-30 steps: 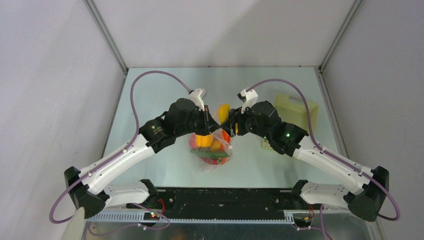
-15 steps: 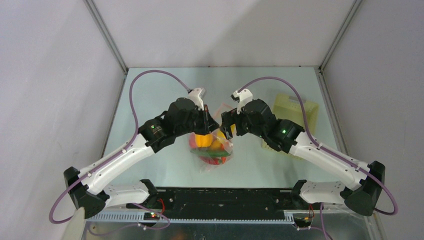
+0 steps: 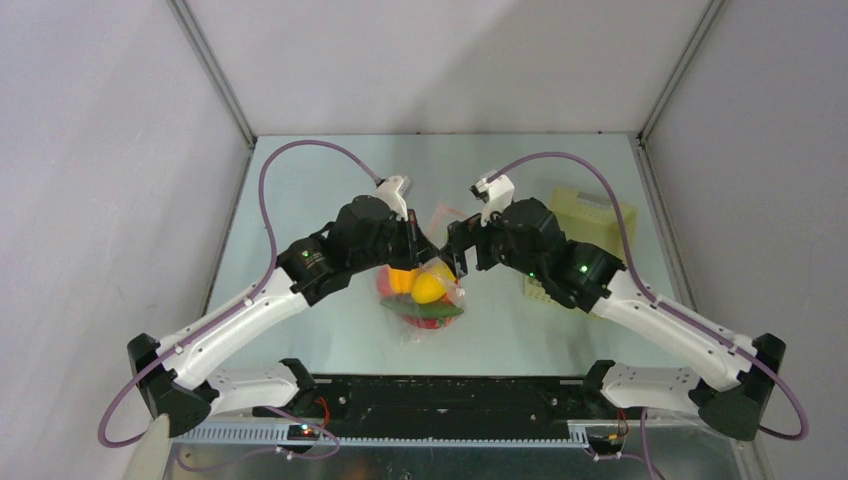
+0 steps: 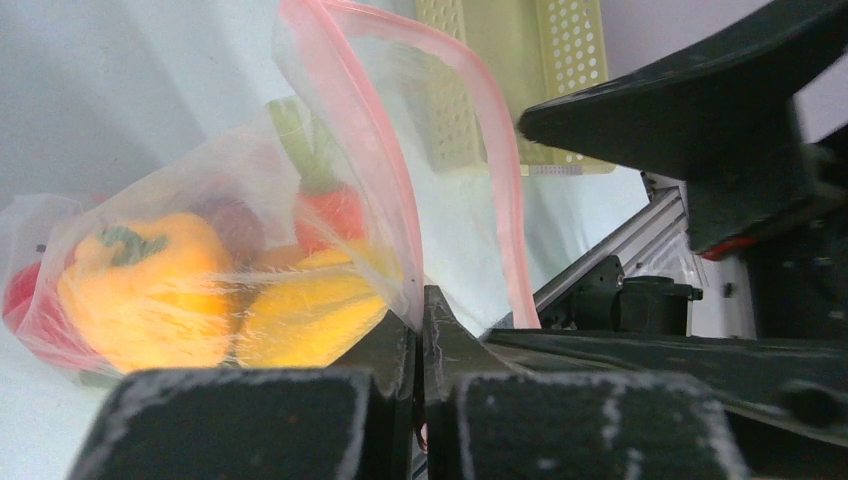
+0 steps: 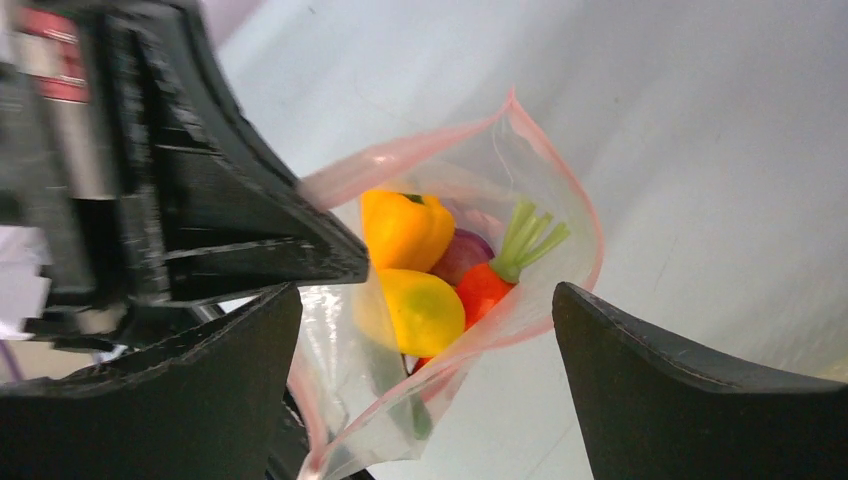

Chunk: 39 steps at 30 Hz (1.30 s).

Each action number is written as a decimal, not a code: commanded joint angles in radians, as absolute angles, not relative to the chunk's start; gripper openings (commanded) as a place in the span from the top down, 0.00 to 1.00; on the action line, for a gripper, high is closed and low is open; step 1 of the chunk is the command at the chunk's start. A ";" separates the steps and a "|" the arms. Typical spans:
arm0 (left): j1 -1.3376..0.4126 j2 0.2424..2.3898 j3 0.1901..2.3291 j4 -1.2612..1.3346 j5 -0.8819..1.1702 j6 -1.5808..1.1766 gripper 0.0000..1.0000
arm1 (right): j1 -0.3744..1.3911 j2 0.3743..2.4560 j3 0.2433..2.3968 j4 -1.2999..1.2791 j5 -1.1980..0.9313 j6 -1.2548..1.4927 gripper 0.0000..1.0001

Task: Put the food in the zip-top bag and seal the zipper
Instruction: Zip the zipper food storage bag at the center of the board.

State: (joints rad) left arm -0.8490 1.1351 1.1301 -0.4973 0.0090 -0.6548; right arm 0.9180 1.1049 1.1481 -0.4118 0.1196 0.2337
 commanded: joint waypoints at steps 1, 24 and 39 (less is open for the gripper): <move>-0.853 1.081 1.164 -0.460 -0.036 -0.677 1.00 | 0.902 0.986 1.132 -0.291 0.067 0.246 0.01; -0.854 0.959 1.132 -0.536 -0.283 -0.882 1.00 | 0.995 0.772 0.608 0.235 -0.174 -0.134 0.14; -0.854 0.951 1.111 -0.525 -0.245 -0.898 1.00 | 0.993 0.891 0.580 0.473 -0.152 -0.168 0.30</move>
